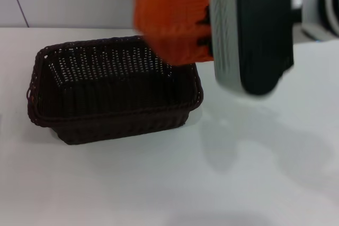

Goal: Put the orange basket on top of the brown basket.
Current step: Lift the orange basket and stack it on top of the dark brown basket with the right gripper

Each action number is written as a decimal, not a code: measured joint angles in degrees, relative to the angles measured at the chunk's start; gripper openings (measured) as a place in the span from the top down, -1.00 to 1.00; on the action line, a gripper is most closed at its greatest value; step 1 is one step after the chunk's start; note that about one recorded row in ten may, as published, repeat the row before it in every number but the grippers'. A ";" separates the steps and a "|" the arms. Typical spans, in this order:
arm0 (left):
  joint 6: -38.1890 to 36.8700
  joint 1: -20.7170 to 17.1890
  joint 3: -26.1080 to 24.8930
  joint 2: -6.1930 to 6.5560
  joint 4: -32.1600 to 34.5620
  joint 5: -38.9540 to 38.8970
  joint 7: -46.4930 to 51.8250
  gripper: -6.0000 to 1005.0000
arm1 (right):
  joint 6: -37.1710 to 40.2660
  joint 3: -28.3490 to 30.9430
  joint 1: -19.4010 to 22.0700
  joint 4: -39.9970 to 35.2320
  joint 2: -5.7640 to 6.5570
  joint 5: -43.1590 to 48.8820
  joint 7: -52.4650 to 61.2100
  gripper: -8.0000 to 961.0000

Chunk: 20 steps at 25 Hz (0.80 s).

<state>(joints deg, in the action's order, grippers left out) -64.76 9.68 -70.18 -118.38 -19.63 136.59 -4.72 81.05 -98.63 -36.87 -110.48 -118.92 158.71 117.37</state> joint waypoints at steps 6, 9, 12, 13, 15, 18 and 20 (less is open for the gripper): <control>-0.19 -0.31 0.07 -0.12 -0.25 -0.03 0.00 -0.44 | -5.20 -5.67 6.38 -3.11 0.00 -0.63 -23.58 0.52; -0.11 -0.40 0.22 -0.31 -0.30 -0.07 -0.01 -0.44 | -8.05 -6.69 8.84 -3.83 0.01 -1.16 -29.18 0.52; 0.19 -0.40 0.34 -0.41 -0.32 -0.12 0.00 -0.44 | -13.14 -8.38 11.84 -2.34 0.03 -1.70 -38.04 0.52; 0.29 -0.38 0.36 -0.42 -0.32 -0.12 0.01 -0.44 | -14.48 -8.72 12.35 -1.29 0.02 -1.70 -40.40 0.52; 0.54 -0.29 0.77 -0.45 -0.36 -0.11 0.02 -0.44 | -17.81 -9.37 13.15 1.34 0.01 -1.40 -45.35 0.52; 0.70 -0.34 1.47 -0.48 -0.61 -0.21 0.04 -0.44 | -22.40 -10.51 12.79 5.80 0.13 0.62 -48.57 0.52; 0.96 -0.43 1.61 -0.52 -0.81 -0.25 0.05 -0.44 | -24.01 -10.96 11.88 7.94 0.39 1.33 -48.70 0.52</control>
<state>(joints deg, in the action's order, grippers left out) -63.80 9.25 -68.57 -118.90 -20.44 136.34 -4.67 57.04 -109.59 -24.99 -102.54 -118.53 160.04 68.66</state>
